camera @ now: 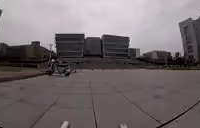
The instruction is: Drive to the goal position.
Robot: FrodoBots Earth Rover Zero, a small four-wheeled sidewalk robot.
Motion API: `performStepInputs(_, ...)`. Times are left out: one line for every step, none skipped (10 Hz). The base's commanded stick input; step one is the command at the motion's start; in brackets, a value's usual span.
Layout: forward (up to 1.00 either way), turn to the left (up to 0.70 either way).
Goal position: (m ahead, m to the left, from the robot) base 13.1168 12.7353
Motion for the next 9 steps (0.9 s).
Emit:
performStepInputs(0.68,0.00)
performStepInputs(0.68,0.00)
performStepInputs(0.68,0.00)
performStepInputs(0.68,0.00)
performStepInputs(0.68,0.00)
performStepInputs(0.68,0.00)
performStepInputs(0.68,0.00)
performStepInputs(0.68,0.00)
performStepInputs(0.68,0.00)
